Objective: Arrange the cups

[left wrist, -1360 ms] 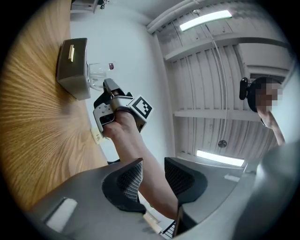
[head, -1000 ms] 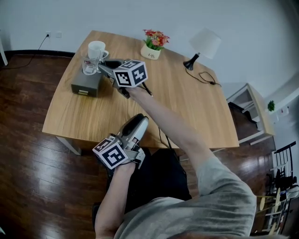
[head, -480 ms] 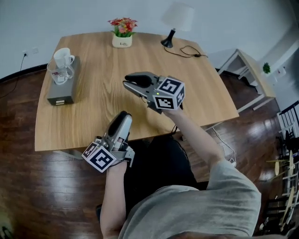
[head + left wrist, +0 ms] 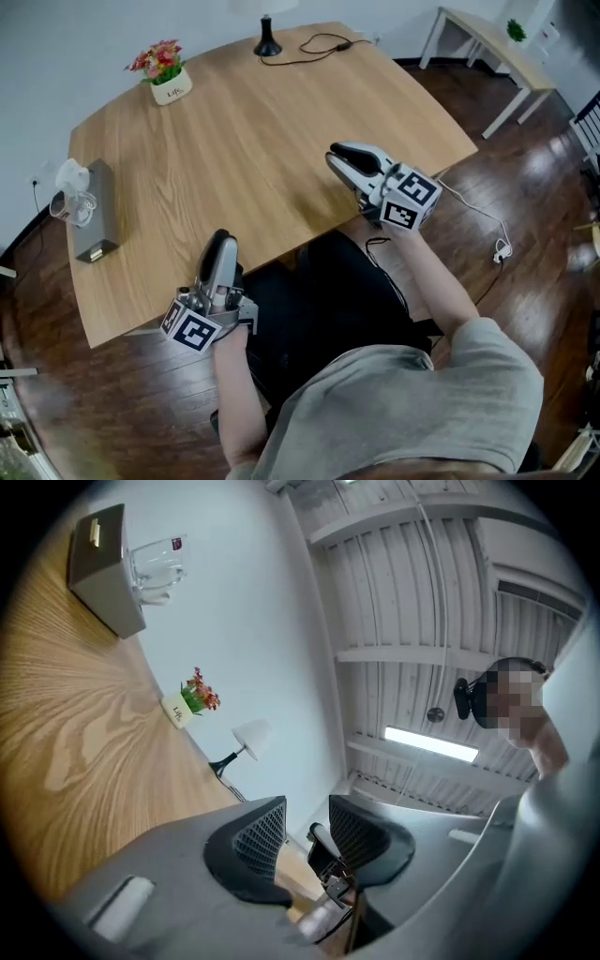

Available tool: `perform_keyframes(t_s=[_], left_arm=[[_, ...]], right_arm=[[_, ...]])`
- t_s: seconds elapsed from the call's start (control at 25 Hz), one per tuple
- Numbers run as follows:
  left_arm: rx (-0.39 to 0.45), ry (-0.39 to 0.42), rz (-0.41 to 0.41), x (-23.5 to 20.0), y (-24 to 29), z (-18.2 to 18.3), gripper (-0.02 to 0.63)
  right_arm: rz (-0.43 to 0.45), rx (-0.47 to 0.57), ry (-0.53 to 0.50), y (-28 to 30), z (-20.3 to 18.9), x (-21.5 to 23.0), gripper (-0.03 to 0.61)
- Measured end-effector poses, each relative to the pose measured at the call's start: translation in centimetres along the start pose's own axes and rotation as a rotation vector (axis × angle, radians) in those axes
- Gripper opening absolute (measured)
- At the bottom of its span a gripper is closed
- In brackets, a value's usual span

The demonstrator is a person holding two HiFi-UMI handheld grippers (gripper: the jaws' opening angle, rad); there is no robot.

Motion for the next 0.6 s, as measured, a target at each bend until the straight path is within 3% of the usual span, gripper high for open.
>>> perform_keyframes(t_s=[0.2,0.4,0.6], left_arm=[[-0.046,0.031,-0.028,0.6,1.2,-0.8,0.142],[-0.034,-0.028,-0.054,0.9,1.5,-1.6,0.143],[-0.090,0.024,-0.058,1.7,2.3,-2.4,0.143]], right_arm=[[-0.018,0.095,0.009,-3.1,-0.4,0.1,0.075],[0.007,0.076,0.013,-4.2,-1.7,-0.8,0.074],[0.013,0.097,0.030,-4.5,-1.3,-1.0,0.074]])
Point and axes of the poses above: the fingertips, and each gripper's own axes: y forward along the fingers, x to its right, z out of its top, the point moved 6 cm from there along -y, backward along the fingers, and after that the axes turned 2 degrees about y, right-handed, at the moved point
